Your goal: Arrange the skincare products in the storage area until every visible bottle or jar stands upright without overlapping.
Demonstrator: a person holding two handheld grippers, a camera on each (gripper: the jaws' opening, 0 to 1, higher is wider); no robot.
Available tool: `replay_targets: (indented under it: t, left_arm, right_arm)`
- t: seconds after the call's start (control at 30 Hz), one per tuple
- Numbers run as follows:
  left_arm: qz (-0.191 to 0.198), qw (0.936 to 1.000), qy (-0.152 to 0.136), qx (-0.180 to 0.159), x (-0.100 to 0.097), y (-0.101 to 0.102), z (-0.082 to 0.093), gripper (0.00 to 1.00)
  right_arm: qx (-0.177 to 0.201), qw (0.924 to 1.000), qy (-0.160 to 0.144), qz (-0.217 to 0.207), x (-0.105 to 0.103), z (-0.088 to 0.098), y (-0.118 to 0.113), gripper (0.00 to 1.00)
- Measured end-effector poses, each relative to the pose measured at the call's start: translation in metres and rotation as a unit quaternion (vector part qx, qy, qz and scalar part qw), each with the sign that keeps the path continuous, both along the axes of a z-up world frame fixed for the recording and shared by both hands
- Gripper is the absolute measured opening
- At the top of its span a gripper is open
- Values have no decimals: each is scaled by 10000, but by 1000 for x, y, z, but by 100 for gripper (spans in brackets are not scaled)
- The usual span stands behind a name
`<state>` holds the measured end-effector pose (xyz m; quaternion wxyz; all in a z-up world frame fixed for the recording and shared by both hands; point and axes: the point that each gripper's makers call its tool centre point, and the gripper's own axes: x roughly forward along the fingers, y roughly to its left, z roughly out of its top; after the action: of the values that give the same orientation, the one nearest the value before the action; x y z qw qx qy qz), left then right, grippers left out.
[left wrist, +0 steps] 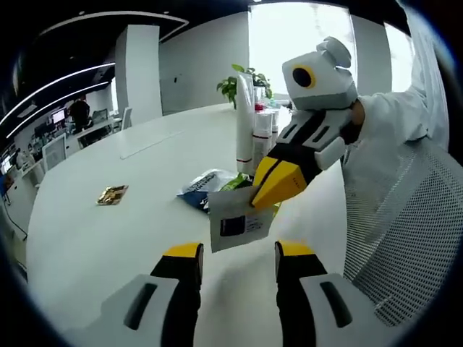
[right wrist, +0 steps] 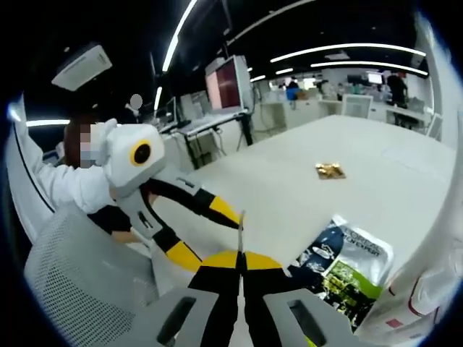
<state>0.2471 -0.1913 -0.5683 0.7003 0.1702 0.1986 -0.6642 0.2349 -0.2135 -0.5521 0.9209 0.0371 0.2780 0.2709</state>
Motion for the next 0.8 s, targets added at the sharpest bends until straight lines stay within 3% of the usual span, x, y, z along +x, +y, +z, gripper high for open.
replay_targets:
  t: [0.23,0.37,0.6,0.8]
  left_arm:
    - [-42,9992,386,39,0,6,5,35]
    - [-28,9971,762,11,-4,7,11,23]
    - [-87,9965,830,107,-3,12,9,19]
    - [-562,9951,800,165,-15,16,11,21]
  right_arm:
    - [43,9993,-91,348,-6,6,9,0]
    - [121,9986,-133,496,-7,7,14,0]
    - [177,9971,-173,716,-11,11,19,0]
    - [167,9942,-251,1036,-16,13,25,0]
